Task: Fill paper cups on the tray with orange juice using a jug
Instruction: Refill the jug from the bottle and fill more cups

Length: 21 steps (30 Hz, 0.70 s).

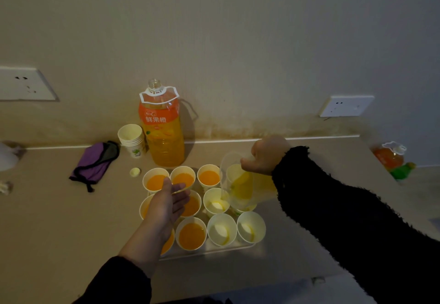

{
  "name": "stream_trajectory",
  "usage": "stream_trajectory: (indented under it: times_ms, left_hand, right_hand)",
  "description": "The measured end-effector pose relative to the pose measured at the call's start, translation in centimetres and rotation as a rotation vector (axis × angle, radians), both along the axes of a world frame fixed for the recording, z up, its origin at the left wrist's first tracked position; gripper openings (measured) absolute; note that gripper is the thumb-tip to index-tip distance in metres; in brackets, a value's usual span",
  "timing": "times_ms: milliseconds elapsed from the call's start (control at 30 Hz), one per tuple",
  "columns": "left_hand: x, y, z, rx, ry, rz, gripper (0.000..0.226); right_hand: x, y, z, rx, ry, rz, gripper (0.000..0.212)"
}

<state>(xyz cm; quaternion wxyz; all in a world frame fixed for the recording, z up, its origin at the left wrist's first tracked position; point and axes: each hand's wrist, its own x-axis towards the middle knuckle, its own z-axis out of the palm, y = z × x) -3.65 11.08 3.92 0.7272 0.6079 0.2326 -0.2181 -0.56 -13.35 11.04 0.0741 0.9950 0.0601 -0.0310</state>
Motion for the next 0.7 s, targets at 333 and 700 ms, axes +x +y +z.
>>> stream_trajectory:
  times_ms: [333,700]
  left_hand:
    - [-0.10,0.18,0.01,0.012,-0.007,0.000,0.052]
    - [-0.04,0.18,0.01,0.001,0.005,-0.007,0.053]
  right_hand:
    - [-0.15,0.46,0.19,-0.036,0.032,0.009,0.061]
    - [-0.14,0.10,-0.08,-0.035,0.017,0.028,0.061]
